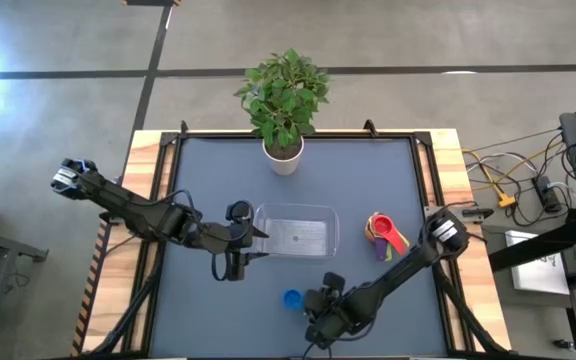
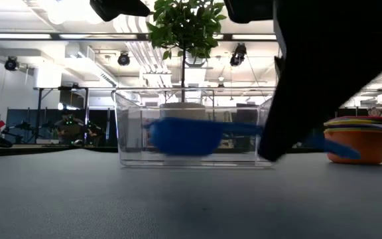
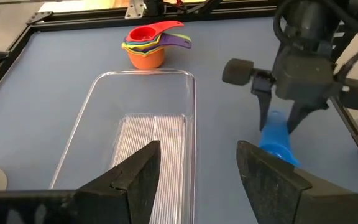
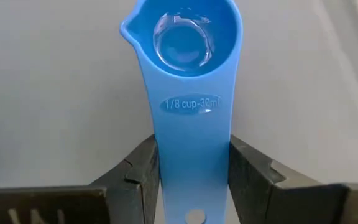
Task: Nest measuring cups in basket
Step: Stack the blue measuring cup on top of the red measuring cup
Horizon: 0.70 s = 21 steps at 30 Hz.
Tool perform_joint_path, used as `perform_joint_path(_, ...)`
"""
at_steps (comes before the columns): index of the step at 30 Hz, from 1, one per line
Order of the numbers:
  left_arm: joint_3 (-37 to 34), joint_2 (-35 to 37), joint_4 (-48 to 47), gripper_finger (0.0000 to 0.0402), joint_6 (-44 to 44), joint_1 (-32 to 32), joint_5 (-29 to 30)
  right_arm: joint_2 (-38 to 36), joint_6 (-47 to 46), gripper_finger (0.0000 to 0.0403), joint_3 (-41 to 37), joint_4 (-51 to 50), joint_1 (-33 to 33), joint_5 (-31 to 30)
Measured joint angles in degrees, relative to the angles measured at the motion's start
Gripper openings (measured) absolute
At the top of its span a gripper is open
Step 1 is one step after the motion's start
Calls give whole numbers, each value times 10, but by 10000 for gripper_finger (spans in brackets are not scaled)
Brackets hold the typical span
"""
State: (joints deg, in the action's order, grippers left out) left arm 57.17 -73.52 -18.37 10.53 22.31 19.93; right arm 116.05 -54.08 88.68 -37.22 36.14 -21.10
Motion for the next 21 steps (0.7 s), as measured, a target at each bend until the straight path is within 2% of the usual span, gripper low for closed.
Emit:
perform_joint_path(3,0,0,-2,194,0,0,0,-11,-21,135,0,-38,5,-20)
perform_joint_path(6,0,0,-2,194,-4,0,0,-37,-83,135,0,-115,17,-46)
perform_joint_path(12,0,3,-6,194,-7,0,0,-112,-320,135,-3,-338,63,-130)
perform_joint_path(16,0,3,-6,194,-11,0,0,-155,-461,135,-18,-450,86,-133)
perform_joint_path(21,0,3,3,194,-13,0,0,-208,-510,135,-73,-493,76,-106)
